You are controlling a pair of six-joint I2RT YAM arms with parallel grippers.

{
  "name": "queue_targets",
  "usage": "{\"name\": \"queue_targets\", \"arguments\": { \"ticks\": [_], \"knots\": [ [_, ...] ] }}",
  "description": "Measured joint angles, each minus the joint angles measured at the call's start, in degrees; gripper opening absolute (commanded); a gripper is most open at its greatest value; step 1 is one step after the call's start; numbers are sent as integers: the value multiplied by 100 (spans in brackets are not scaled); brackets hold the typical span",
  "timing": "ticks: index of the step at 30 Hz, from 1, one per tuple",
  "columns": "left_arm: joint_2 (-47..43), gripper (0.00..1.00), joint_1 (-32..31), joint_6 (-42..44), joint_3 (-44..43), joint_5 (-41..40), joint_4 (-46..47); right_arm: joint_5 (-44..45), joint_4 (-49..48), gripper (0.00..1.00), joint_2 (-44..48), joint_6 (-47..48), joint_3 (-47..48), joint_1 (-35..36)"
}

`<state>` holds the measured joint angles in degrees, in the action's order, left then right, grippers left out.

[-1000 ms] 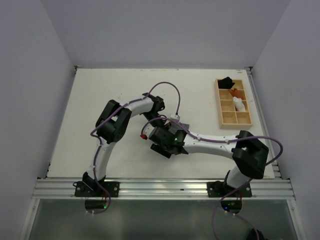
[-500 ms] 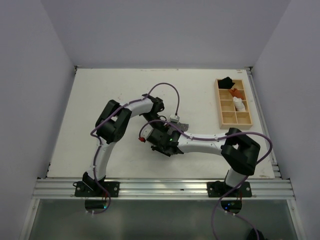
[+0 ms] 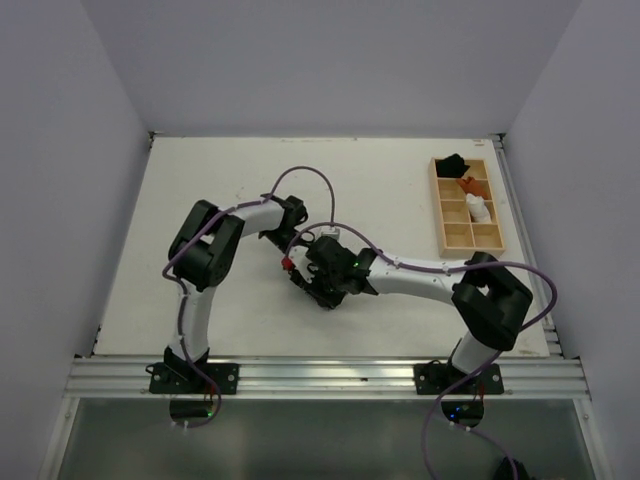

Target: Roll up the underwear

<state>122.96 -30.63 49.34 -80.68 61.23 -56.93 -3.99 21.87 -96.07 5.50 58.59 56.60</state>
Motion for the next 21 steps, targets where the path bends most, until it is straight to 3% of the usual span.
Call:
{"name": "queue_targets", "arguments": {
  "ticks": [8, 21],
  "knots": [
    [-549, 59, 315, -1080, 306, -719, 682, -581, -461, 10, -74, -321, -66, -326],
    [-1458, 59, 809, -1786, 796, -1904, 1486, -1497, -1084, 9, -304, -684, -212, -623]
  ]
}}
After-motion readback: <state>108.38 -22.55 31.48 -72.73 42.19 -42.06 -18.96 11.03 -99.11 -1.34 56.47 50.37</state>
